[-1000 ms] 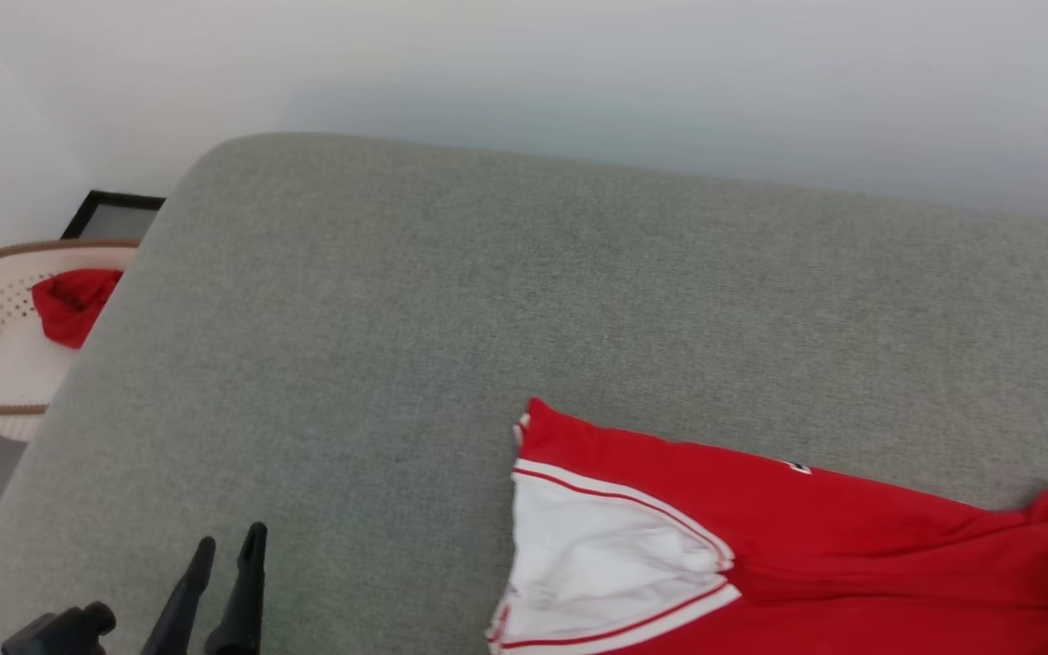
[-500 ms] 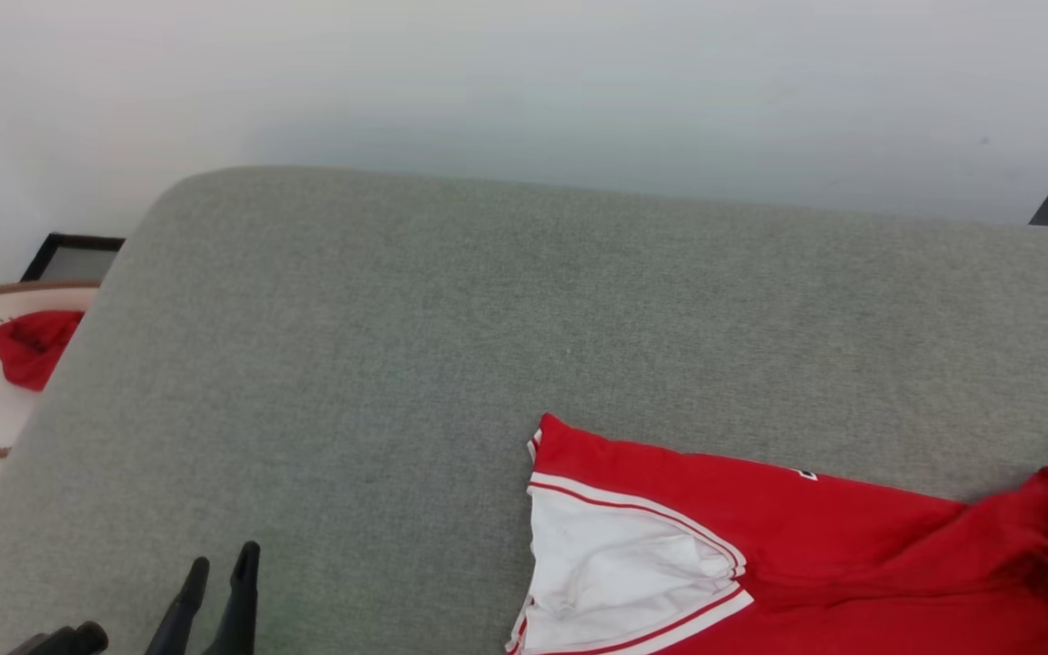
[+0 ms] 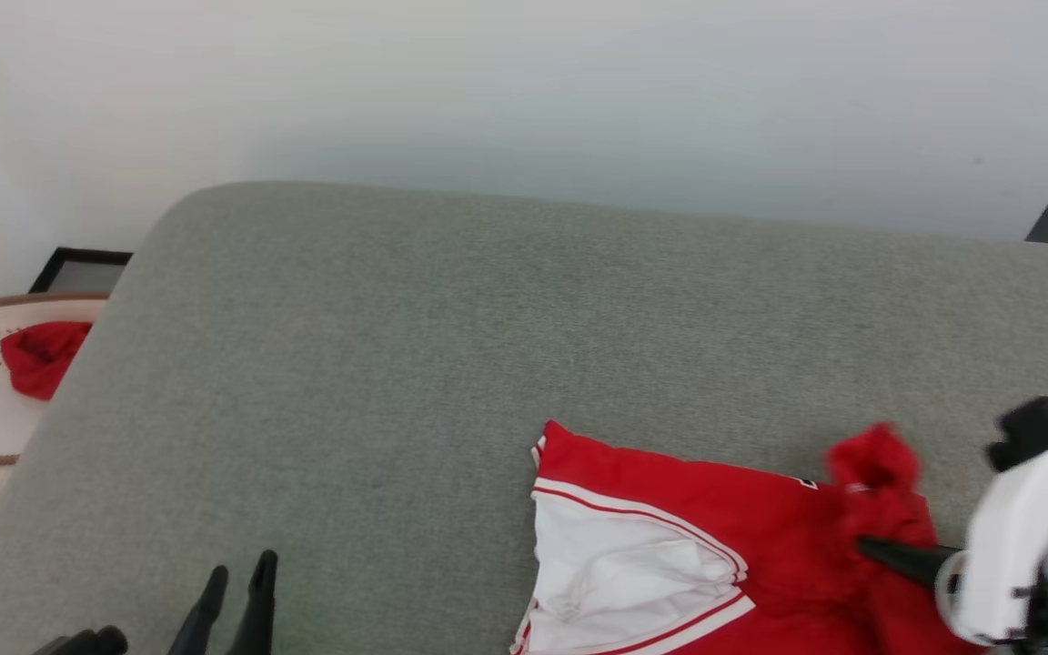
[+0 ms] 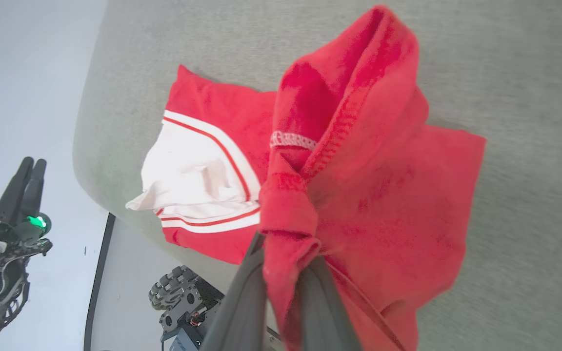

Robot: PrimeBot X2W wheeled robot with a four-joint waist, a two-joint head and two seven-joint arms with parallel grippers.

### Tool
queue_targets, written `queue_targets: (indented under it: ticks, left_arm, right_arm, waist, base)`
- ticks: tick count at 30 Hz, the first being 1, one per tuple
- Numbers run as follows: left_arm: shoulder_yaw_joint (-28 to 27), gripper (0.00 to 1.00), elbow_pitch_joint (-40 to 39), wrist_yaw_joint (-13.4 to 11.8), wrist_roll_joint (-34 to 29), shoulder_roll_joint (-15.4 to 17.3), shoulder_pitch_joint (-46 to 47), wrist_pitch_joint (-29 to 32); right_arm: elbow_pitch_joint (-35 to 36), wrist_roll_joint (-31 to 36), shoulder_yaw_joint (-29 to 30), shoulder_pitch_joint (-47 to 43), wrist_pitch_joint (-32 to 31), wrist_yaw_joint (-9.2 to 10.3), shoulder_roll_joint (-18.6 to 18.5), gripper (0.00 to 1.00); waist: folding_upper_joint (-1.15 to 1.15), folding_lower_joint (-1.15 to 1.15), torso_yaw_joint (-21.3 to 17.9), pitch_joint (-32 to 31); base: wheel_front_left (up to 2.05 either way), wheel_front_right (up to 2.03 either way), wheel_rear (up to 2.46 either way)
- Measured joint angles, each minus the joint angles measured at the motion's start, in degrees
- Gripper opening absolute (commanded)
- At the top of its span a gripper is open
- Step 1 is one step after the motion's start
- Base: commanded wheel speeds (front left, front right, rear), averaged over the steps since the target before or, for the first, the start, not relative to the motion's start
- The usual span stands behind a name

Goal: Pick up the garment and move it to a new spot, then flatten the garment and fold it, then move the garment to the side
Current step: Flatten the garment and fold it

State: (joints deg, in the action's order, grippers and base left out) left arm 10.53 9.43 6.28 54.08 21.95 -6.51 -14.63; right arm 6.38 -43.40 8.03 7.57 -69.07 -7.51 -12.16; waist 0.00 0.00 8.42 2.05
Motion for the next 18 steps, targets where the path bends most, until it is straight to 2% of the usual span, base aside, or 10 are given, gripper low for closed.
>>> queue_targets:
  ticks: [6,18]
  left_arm:
    - [1.5,1.0,0.9,0.3,0.0,-0.9,1.8,0.3]
    - [3.7,1.0,3.9,0.8,0.3,-2.3,4.6,0.0]
  right_arm:
    - [0.6,1.5,-7.8,1.2,3.1,0.0,3.9,0.0]
    - [-10.4,6.0,-18.2,5.6,12.5,0.0,7.9,0.0]
  waist:
    - [0.0,0.0,2.2,0.1]
    - [0.0,0.0,7.7,1.3]
  base:
    - [0.0,0.0,0.0]
    - [0.0,0.0,0.0]
